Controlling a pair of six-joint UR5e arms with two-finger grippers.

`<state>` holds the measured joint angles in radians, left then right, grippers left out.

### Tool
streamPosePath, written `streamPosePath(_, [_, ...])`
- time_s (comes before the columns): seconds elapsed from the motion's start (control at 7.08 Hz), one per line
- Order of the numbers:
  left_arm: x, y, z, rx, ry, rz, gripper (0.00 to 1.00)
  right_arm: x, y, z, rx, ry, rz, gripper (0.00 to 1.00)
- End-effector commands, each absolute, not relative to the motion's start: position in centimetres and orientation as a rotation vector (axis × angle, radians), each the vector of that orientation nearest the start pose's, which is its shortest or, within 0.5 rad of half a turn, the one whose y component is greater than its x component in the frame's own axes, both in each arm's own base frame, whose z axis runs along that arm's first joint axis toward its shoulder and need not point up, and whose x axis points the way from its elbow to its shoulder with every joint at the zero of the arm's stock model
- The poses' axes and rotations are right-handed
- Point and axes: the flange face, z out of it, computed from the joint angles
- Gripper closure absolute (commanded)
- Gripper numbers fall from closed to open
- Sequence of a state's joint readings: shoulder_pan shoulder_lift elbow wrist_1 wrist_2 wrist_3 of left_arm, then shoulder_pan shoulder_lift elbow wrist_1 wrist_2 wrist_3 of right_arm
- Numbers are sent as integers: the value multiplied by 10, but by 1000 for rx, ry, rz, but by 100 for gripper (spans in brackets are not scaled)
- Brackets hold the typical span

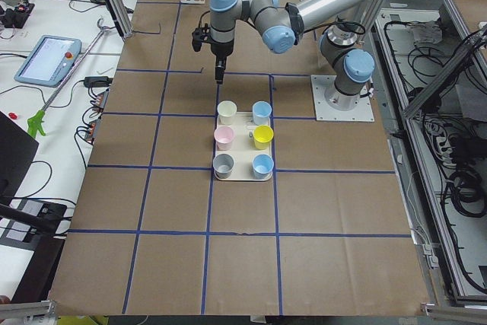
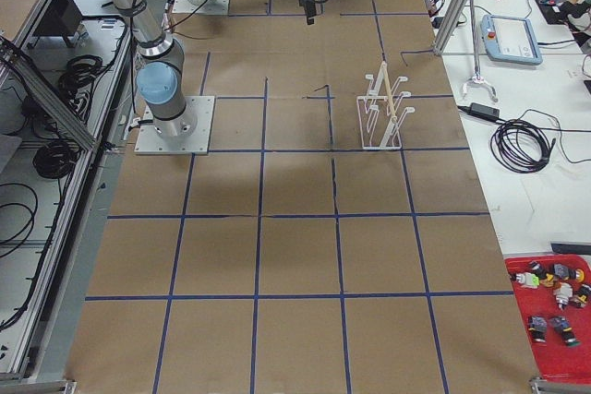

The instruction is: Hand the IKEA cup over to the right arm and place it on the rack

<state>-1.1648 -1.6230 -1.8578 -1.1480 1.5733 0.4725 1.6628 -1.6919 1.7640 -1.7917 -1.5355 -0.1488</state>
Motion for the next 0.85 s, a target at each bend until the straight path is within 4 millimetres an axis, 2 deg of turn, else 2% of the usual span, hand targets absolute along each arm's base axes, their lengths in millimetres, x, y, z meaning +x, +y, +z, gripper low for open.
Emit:
streamPosePath(0.0, [85,-511,308,81,3102,-113,0,178,-438,472,-377,3079,-230,0])
streamPosePath(0.28, [85,-511,266,74,3126,-40,0,177,-439,472,-381,3085,-231,0])
streamPosePath(0.42, [85,-510,255,72,3135,-4,0,178,-439,472,-381,3080,-235,0])
streamPosePath(0.56, [85,-509,241,68,3148,40,0,179,-446,463,-376,3074,-211,0])
streamPosePath(0.71, [86,-507,235,65,3151,58,0,180,-454,452,-367,3074,-190,0])
